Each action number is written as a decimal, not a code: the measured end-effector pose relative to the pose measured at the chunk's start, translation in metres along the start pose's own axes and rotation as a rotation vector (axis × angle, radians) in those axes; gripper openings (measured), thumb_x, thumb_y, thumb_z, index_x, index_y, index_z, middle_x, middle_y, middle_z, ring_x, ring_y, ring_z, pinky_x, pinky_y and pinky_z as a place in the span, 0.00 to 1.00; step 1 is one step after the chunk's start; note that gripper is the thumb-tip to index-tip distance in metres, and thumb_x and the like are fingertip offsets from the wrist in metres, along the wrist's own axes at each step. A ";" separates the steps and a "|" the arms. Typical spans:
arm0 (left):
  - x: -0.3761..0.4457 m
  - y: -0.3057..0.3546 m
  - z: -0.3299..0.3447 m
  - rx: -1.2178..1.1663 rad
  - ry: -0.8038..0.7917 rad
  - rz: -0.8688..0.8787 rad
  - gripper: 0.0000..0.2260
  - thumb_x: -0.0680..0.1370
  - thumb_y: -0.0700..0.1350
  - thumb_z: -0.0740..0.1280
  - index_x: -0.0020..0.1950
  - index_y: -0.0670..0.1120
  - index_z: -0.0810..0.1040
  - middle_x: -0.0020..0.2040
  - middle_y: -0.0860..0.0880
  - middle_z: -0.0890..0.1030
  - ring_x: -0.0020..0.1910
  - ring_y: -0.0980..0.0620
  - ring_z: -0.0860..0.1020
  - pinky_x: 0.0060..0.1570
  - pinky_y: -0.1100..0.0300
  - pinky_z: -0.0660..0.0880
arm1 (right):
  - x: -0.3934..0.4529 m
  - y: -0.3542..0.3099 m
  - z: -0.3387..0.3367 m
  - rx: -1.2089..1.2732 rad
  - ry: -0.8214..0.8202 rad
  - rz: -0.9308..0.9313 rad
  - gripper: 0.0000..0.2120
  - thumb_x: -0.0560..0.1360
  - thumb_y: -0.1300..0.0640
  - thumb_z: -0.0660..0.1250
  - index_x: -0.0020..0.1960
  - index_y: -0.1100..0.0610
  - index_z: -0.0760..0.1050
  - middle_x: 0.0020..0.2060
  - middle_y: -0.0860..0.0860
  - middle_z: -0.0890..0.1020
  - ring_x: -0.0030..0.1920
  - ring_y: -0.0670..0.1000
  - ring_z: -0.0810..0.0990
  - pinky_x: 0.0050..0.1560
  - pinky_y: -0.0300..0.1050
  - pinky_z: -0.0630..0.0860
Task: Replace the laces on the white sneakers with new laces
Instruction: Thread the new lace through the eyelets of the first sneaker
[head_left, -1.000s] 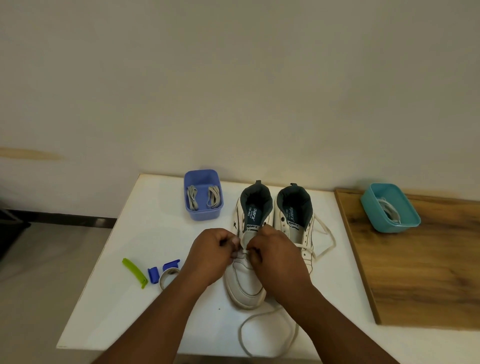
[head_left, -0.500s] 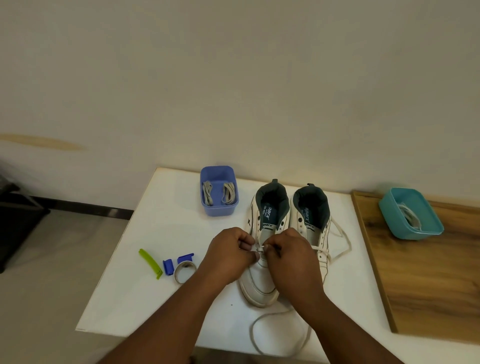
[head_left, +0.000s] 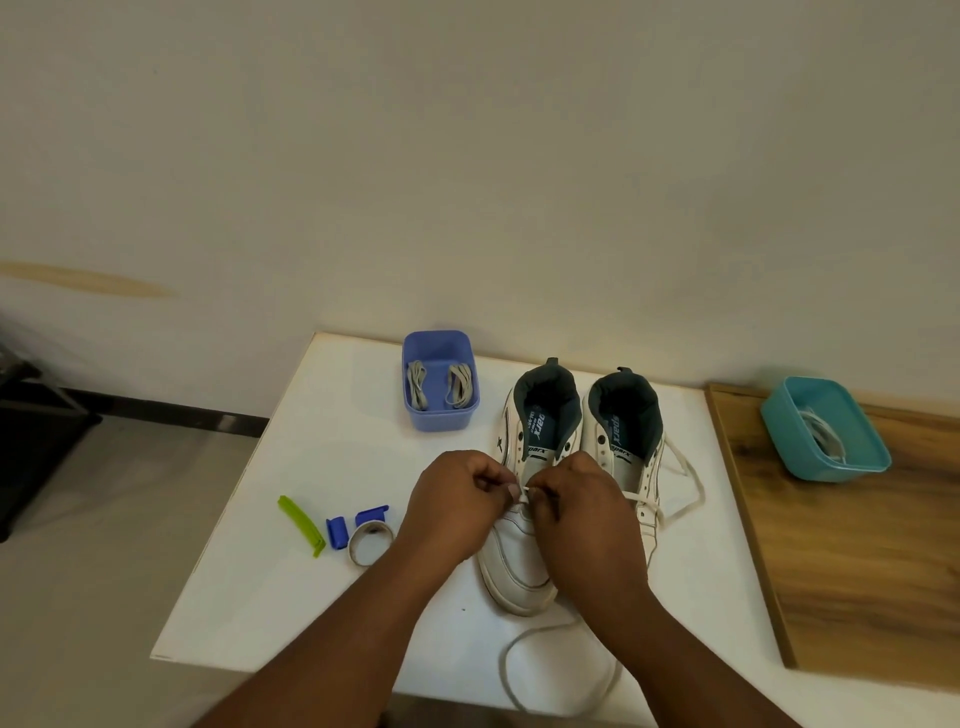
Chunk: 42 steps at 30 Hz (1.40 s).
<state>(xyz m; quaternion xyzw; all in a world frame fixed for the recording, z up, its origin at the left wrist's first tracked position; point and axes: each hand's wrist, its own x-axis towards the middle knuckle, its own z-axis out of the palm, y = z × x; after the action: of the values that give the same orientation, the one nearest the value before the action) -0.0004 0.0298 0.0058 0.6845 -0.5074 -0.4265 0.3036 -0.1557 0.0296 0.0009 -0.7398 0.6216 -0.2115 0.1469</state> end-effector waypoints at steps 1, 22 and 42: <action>0.000 0.001 0.000 -0.002 0.004 0.001 0.02 0.74 0.47 0.75 0.46 0.53 0.86 0.39 0.56 0.85 0.40 0.58 0.83 0.48 0.58 0.81 | 0.000 -0.001 0.000 -0.019 0.007 -0.011 0.07 0.77 0.56 0.67 0.44 0.49 0.84 0.41 0.46 0.74 0.42 0.47 0.74 0.39 0.48 0.76; 0.003 0.006 -0.009 0.041 0.040 -0.112 0.06 0.84 0.44 0.57 0.51 0.46 0.73 0.51 0.47 0.79 0.49 0.50 0.78 0.49 0.57 0.74 | 0.001 0.007 -0.003 -0.083 -0.043 -0.137 0.11 0.79 0.54 0.62 0.55 0.51 0.82 0.53 0.46 0.74 0.50 0.49 0.73 0.51 0.47 0.77; -0.001 0.014 -0.019 0.218 0.218 0.144 0.04 0.81 0.53 0.65 0.53 0.55 0.75 0.46 0.57 0.78 0.42 0.60 0.76 0.39 0.65 0.70 | -0.002 0.009 -0.002 -0.280 -0.101 -0.081 0.28 0.69 0.25 0.62 0.56 0.45 0.79 0.58 0.41 0.72 0.53 0.48 0.71 0.56 0.47 0.72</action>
<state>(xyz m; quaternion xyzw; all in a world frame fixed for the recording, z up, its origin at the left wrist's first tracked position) 0.0104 0.0264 0.0262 0.7173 -0.5625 -0.2696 0.3106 -0.1647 0.0297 -0.0015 -0.7871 0.6065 -0.0912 0.0648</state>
